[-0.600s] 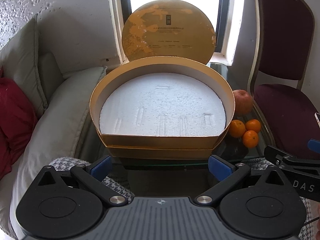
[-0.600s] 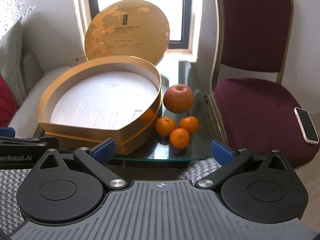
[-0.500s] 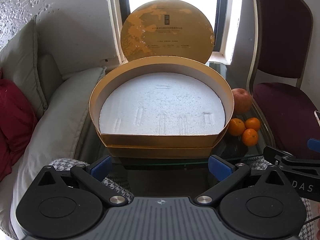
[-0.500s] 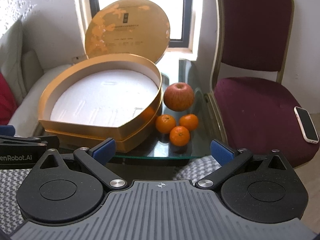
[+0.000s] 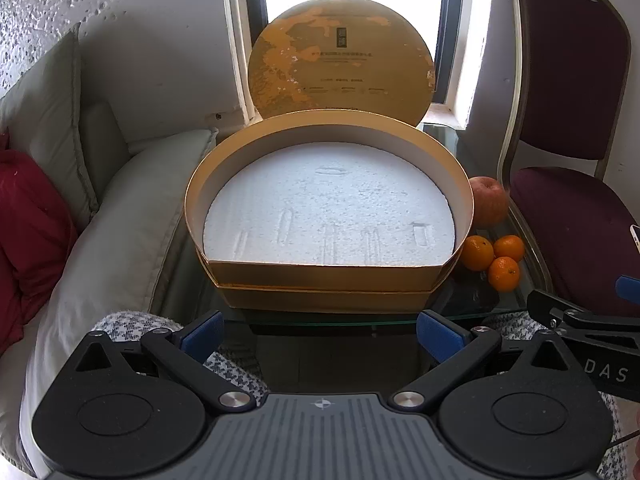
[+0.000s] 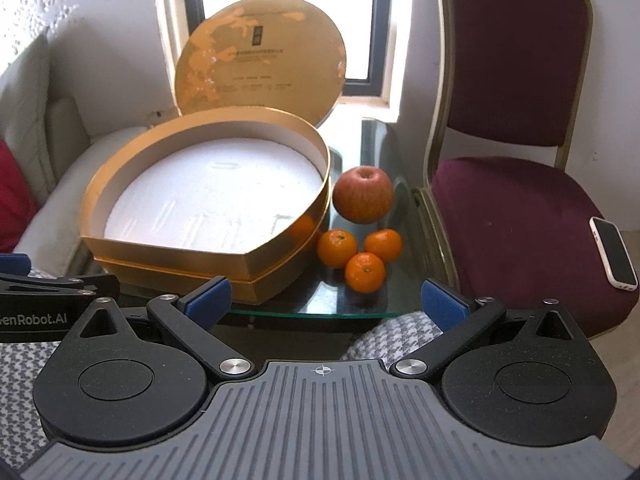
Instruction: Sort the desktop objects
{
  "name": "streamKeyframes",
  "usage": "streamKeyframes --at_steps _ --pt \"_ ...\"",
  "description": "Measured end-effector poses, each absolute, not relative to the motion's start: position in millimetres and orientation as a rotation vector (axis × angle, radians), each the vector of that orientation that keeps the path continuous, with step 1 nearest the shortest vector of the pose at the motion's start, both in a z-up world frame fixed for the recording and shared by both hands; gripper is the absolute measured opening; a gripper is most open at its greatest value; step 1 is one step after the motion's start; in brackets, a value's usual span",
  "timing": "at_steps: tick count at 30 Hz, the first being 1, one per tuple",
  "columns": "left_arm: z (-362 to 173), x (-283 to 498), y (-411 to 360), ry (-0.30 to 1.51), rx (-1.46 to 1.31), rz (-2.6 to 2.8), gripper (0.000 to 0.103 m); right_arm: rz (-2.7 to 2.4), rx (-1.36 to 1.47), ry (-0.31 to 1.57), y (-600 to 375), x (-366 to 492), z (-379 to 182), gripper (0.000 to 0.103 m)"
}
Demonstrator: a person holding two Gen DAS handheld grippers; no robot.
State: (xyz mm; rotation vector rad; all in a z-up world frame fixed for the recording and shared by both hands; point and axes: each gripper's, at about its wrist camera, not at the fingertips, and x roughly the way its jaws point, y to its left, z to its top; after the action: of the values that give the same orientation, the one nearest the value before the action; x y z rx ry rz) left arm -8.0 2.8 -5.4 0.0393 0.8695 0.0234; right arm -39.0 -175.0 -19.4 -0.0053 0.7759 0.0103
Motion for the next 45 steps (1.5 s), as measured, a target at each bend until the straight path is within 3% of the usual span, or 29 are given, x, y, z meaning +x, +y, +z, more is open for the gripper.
streamKeyframes --at_steps 45 --pt "-29 15 -3 0.922 0.052 0.043 0.102 0.0 0.084 0.838 -198 1 -51 0.103"
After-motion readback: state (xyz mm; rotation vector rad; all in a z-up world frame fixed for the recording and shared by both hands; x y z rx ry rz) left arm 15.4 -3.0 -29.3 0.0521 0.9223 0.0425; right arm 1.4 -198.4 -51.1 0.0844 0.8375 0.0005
